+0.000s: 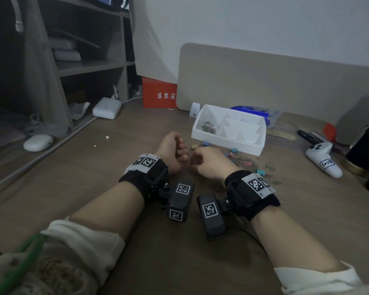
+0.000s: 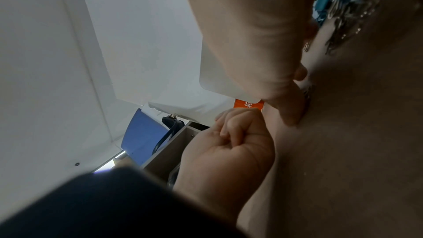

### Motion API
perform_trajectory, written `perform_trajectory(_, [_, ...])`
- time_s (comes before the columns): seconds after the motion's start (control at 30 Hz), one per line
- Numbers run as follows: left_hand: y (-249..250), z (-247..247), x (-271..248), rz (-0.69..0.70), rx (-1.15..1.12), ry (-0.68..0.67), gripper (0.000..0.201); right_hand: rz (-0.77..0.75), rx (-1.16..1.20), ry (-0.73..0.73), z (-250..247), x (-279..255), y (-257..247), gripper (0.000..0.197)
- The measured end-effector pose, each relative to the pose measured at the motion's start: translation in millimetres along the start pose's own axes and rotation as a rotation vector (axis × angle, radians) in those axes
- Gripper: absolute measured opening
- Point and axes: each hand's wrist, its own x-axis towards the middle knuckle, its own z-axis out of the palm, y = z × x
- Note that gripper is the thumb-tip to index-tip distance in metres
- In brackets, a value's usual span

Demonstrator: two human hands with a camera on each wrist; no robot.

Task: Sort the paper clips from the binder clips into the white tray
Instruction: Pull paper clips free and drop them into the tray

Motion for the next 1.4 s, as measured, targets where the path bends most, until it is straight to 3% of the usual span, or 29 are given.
perform_trajectory(0.83, [-2, 0, 1, -0.030, 0.045, -0.042, 0.032, 0.061, -0.044, -0.026, -6, -8, -3, 0.024])
perform_trajectory(0.9, [-3, 1, 1, -0.034, 0.060, -0.049, 0.032, 0.074, 0.041, 0.058, -5, -6, -1, 0.020])
perform_trajectory(1.07, [-3, 3, -1, -0.068, 0.111, -0.066, 0.033, 0.113, 0.387, 0.444, -7, 0, 5, 0.010])
perform_trajectory(1.17, [-5, 5, -3, -0.137, 0.210, -0.123, 0.036, 0.058, 0.550, 0.564, -12, -2, 2, 0.008])
perform_trajectory(1.27, [-9, 8, -9, -0.203, 0.340, -0.229, 0.038, -0.014, 0.673, 0.516, -13, -5, -3, 0.007])
perform_trajectory(1.4, [-9, 10, -14, -0.189, 0.400, -0.282, 0.034, -0.069, 0.646, 0.371, -12, -6, -3, 0.008])
